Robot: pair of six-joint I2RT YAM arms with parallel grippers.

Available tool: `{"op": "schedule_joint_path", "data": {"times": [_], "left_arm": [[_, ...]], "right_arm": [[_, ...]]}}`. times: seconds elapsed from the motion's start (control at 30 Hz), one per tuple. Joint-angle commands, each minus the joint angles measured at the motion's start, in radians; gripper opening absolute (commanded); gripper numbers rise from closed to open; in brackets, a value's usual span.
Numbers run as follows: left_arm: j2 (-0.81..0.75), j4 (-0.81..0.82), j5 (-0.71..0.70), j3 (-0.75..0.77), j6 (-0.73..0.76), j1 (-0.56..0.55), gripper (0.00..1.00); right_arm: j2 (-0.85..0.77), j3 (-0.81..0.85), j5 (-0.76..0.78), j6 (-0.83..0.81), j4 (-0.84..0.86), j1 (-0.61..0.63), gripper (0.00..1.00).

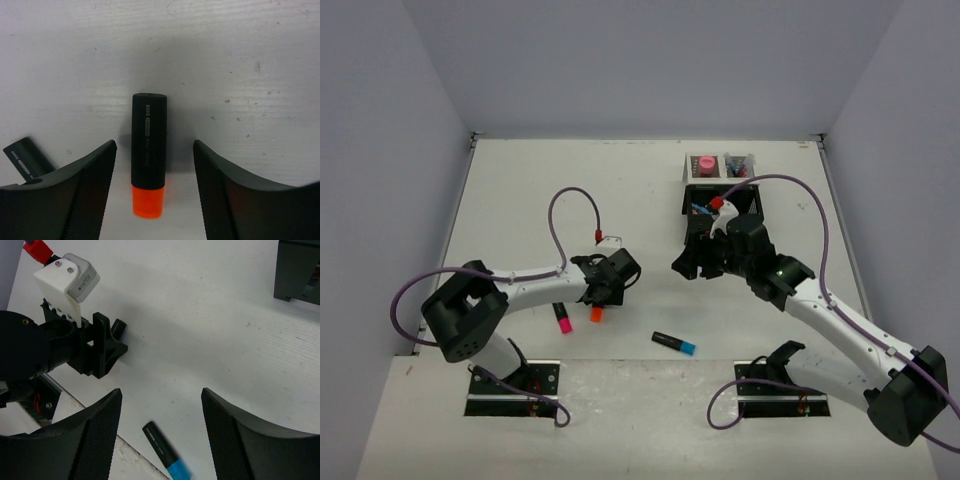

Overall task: Sort the stationery into containers
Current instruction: Pick up the pen from the center of the board.

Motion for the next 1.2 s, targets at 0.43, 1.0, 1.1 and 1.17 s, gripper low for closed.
{"op": "schedule_joint_path", "data": {"times": [0.43, 1.0, 1.1, 1.17], "left_arm": [[0.095, 0.09, 0.054, -0.039, -0.027, 0.055, 0.16], [-0.312, 0.0, -0.009, -0.049, -0.476, 0.053, 0.0], [-0.386, -0.018, -0.001, -0.035, -0.598, 0.054, 0.0], [-0.413, -0.021, 0.017, -0.032, -0.642, 0.054, 0.0]], "right_arm": [[-0.206, -0.066, -0.131, 0.0, 0.056, 0.003, 0.65], [-0.101, -0.317, -0.1, 0.168, 0.545, 0.159, 0.74], [-0.02, -0.356, -0.002, 0.186, 0.694, 0.29, 0.76], [0.05, -0.366, 0.042, 0.188, 0.809, 0.354, 0.77]]}}
